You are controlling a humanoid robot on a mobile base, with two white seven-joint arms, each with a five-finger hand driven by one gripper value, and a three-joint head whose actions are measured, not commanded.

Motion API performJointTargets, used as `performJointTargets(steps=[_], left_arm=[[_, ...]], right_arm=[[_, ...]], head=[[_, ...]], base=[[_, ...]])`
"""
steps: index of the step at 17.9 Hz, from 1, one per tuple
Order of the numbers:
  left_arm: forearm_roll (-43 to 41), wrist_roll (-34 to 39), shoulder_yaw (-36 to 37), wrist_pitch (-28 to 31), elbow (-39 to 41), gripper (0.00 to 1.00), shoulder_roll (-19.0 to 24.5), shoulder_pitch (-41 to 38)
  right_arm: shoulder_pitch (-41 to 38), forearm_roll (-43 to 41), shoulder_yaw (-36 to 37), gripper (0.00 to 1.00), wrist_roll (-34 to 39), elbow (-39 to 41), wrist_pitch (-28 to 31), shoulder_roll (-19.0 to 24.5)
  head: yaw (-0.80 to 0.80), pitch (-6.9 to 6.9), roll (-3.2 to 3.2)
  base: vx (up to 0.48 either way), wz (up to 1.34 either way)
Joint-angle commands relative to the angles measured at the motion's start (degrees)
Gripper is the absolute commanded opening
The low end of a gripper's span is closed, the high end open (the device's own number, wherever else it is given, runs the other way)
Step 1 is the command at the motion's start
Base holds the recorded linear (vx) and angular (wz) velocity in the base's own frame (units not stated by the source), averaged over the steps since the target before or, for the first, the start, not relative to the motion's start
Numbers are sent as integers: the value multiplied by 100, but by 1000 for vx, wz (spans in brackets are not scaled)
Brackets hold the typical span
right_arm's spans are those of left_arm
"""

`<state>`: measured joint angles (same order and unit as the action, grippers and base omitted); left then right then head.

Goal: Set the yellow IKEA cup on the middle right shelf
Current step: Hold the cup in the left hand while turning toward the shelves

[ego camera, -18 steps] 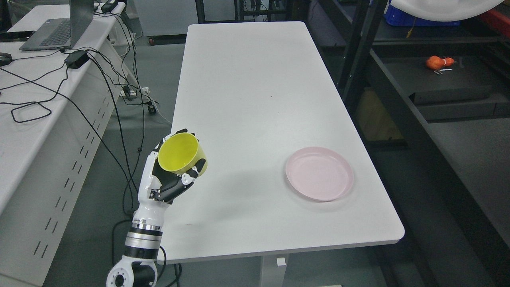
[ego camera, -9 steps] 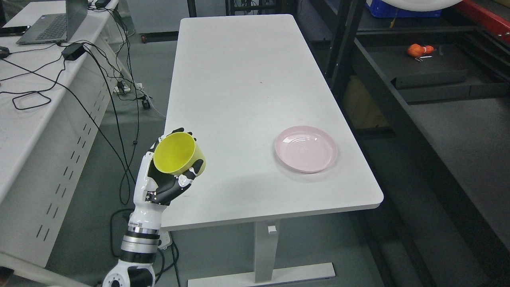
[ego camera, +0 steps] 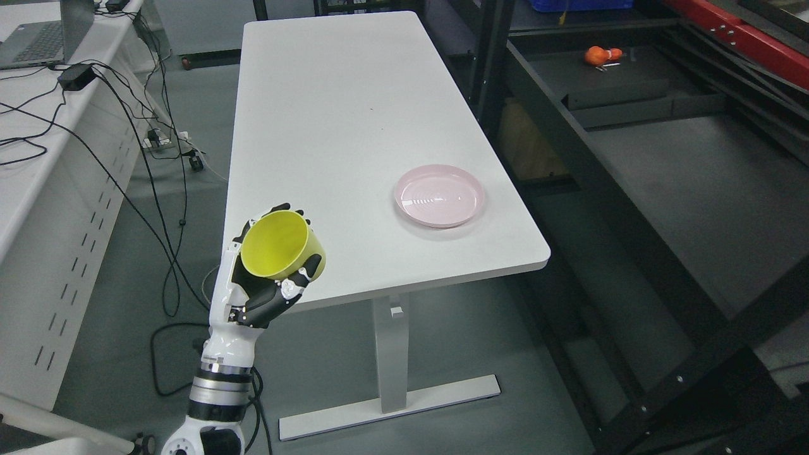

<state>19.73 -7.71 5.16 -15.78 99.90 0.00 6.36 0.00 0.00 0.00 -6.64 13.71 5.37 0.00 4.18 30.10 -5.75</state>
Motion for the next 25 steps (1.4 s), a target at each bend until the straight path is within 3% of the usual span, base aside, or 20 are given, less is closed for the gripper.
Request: performJointTargets(steps=[1,25], left_arm=[[4,-3,11,5,91,1,100,-21],[13,6,547,5,73,1,100,-21]], right_arm=[[-79,-141,-97,100,-4,0,-1,-100],[-79,-141,-97,99,-4,0,-1,-100]], head=[[0,0,0],[0,-1,0]], base=[[-234,-312],[-217,-744]])
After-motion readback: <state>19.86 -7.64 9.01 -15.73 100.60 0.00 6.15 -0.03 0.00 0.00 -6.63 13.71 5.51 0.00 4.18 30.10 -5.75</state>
